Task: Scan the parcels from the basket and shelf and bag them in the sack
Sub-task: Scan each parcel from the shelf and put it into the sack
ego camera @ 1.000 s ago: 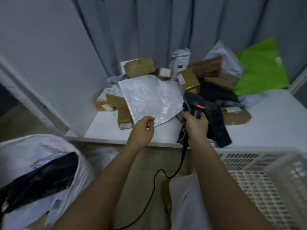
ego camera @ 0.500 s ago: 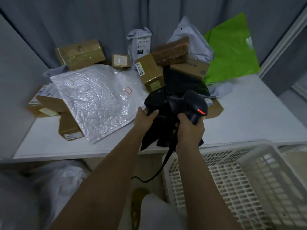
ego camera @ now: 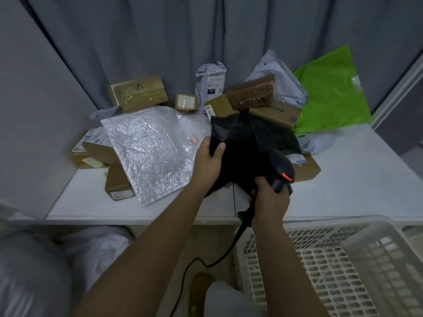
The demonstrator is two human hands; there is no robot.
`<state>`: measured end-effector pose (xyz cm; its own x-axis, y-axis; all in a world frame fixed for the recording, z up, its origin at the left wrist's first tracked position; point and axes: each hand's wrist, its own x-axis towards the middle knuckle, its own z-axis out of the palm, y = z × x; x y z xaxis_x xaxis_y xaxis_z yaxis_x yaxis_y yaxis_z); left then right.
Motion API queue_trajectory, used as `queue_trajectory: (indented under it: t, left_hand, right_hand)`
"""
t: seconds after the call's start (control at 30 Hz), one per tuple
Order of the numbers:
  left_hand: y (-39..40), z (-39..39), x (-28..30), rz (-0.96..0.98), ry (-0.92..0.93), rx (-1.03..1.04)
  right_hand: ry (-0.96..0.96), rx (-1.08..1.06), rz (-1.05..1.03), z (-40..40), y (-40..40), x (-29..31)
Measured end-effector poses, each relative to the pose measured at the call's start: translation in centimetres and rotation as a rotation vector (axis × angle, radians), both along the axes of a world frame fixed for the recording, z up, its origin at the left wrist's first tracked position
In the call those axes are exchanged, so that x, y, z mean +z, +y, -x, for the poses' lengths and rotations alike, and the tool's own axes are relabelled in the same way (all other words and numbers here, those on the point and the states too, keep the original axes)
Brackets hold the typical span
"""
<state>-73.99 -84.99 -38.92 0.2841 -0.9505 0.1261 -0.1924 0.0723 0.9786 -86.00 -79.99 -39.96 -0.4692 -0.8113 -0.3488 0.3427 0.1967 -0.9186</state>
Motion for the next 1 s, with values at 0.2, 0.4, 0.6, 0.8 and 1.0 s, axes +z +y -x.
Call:
queue_trajectory:
  t: [0.2,0.4,0.6,0.8,1.0]
  left_hand:
    - [7.9,-6.8,4.7,0.049,-0.082,0.095]
    - [17.0,-15.0,7.4,0.023,-0.229,0.211]
    - [25.3,-21.4,8.4,0.019,-0.546,0.247]
    - [28.8,-22.8,5.0,-0.086,-0.316,0.226]
    - [30.0,-24.4,2.4,-0.195,-0.098,-0.017]
  right_hand:
    - [-0.013,-0.017,0.113,-2.7,3.3,3.0]
    - [-0.008,0.400,0.161,-9.4,8.1,5.8]
    - [-0.124,0.779,0.164,-16.8,12.8,7.3]
    - [-0.041,1.039,0.226,-22.4,15.6,6.5]
    - [0.239,1.003,0.215,-26.2,15.5,4.4]
